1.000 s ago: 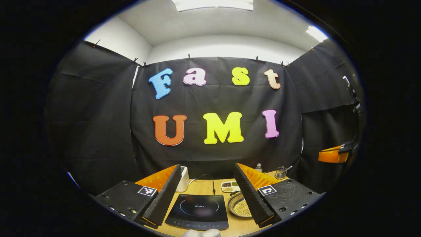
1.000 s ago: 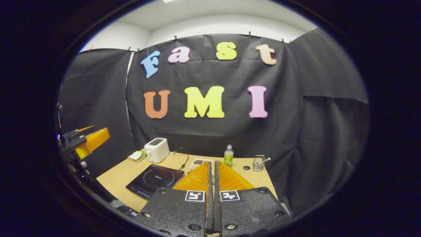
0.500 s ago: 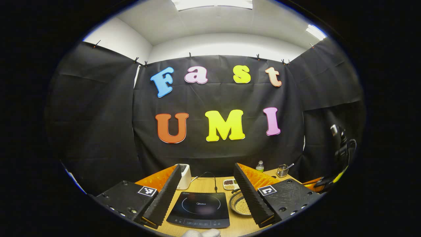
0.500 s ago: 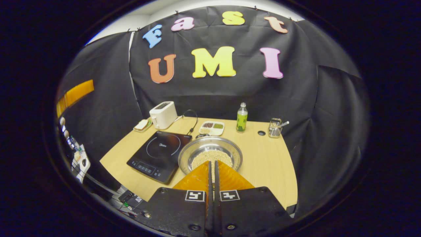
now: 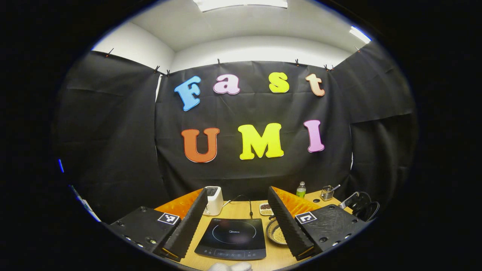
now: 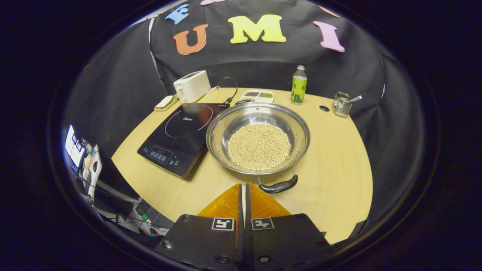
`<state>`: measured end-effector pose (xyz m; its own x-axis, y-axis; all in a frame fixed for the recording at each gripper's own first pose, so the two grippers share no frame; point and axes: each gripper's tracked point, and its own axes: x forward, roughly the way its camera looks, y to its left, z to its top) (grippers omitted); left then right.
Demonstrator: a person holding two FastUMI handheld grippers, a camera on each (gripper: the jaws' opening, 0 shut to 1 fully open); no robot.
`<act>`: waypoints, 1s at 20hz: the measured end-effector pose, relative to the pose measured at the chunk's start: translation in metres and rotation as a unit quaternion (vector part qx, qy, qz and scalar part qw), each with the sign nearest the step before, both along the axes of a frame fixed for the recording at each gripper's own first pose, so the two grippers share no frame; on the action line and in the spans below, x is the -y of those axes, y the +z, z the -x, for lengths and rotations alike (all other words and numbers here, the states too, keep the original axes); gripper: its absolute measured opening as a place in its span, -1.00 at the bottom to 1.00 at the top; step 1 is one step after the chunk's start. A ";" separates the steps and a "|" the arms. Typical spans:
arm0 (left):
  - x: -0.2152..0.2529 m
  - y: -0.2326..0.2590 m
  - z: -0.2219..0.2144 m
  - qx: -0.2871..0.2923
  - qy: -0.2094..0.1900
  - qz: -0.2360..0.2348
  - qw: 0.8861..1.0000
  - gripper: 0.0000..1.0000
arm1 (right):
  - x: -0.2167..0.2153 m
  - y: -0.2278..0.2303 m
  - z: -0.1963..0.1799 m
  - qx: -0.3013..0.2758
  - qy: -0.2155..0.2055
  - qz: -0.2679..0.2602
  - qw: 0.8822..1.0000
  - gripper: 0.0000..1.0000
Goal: First push the handle of the pot to place it horizontally, then grasp the pot with both hands and set it on the induction cooktop.
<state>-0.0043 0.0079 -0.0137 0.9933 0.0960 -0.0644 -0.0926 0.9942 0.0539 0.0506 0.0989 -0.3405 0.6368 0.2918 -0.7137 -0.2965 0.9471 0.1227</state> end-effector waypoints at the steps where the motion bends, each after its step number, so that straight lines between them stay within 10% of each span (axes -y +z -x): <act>1: 0.000 0.000 0.000 0.000 0.002 0.000 1.000 0.92 | -0.002 -0.010 -0.002 -0.009 0.002 0.003 1.000 -0.98; 20: -0.007 -0.014 -0.012 -0.025 0.035 -0.008 0.999 0.92 | 0.014 -0.056 -0.037 -0.063 -0.016 -0.007 0.998 -0.99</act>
